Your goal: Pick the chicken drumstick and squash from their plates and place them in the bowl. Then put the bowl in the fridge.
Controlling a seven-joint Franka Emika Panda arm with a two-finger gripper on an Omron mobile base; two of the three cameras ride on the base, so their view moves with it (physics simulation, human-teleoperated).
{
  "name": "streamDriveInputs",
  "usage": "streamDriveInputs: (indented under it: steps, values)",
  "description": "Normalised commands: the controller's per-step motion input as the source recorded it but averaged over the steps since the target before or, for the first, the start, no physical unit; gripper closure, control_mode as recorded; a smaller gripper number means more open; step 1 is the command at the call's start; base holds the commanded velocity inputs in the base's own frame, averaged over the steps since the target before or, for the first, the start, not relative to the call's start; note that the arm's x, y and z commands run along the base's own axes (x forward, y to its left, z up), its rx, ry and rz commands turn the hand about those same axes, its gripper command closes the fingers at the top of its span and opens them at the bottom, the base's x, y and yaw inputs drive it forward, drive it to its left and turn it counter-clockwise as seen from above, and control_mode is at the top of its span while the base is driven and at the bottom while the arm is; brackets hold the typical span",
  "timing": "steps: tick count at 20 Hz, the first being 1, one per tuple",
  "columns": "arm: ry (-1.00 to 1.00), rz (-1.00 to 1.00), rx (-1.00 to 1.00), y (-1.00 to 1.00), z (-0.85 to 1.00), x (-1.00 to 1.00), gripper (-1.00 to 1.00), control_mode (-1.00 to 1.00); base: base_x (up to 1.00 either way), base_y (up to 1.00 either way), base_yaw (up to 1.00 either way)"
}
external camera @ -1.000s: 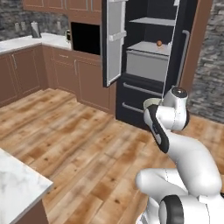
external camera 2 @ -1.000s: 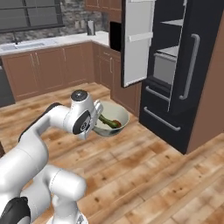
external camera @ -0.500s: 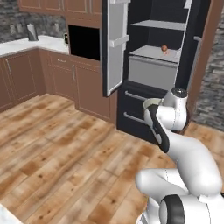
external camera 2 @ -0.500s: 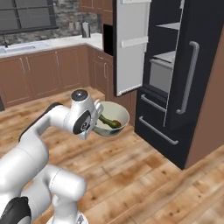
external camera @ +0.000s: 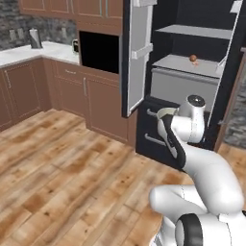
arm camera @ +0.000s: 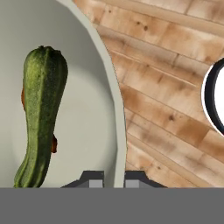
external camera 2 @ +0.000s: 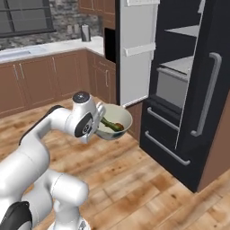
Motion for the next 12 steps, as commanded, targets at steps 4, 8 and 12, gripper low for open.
streamDriveInputs:
  steps: [4,8,12]
  values:
    - [0.0,0.0,0.0,0.0,0.0,0.0,1.0,1.0,0.75,0.08,-0.24]
    - [0.0,0.0,0.0,0.0,0.0,0.0,1.0,1.0,0.58,0.16,-0.45]
    - [0.0,0.0,0.0,0.0,0.0,0.0,1.0,1.0,0.52,0.18,-0.51]
